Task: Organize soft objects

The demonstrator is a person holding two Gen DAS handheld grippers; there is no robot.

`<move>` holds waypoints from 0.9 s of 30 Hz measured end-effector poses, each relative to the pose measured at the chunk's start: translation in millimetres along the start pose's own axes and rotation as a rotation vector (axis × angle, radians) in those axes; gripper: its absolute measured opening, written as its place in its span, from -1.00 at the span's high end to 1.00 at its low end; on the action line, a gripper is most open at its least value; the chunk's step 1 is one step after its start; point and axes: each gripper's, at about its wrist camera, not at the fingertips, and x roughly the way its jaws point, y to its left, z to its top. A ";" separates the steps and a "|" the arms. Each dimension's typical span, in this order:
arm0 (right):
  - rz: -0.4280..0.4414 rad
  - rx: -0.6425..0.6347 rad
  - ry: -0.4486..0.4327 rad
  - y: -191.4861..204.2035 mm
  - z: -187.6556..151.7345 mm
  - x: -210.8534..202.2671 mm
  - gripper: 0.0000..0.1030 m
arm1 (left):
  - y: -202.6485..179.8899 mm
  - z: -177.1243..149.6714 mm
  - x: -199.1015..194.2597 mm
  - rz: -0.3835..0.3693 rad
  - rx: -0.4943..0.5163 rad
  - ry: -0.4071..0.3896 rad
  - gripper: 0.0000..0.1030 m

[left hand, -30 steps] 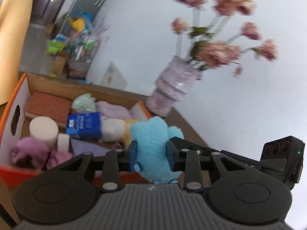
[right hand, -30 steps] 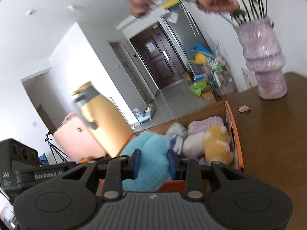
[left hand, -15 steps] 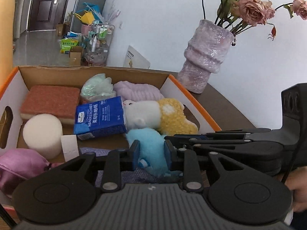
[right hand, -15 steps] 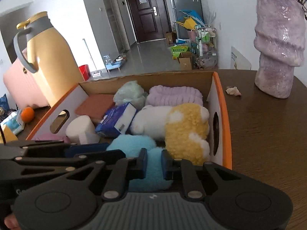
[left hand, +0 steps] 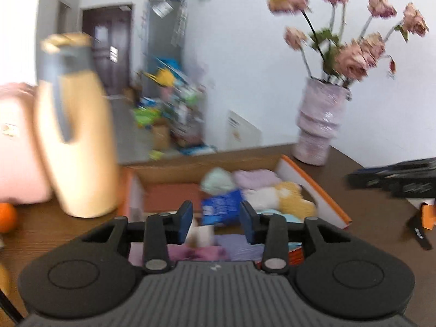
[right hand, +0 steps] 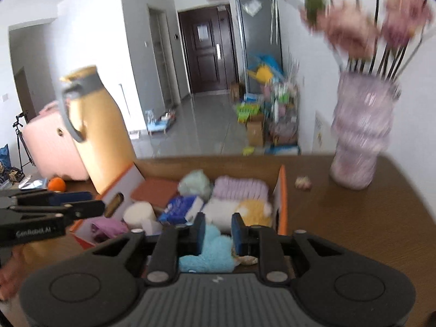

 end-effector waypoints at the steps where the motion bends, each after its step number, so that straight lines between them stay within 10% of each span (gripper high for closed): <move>1: -0.011 -0.013 -0.027 3.3 0.9 -14.6 0.22 | 1.9 0.2 -12.7 0.033 0.010 -0.015 0.09; 3: -0.037 -0.044 -0.096 11.1 -2.6 -44.0 -0.22 | 4.3 -2.5 -37.8 0.094 0.014 -0.047 -0.66; 5: -0.079 -0.091 -0.183 21.1 -14.2 -67.0 -0.73 | 5.0 -8.3 -63.3 0.146 0.016 -0.082 -0.95; 10: -0.156 -0.164 -0.271 45.9 -56.1 -90.7 -0.85 | -0.8 -38.4 -116.6 0.272 -0.007 -0.276 -0.96; 27: -0.152 -0.044 -0.427 78.1 -145.1 -173.7 -0.86 | -27.1 -113.3 -211.1 0.245 -0.008 -0.379 -1.00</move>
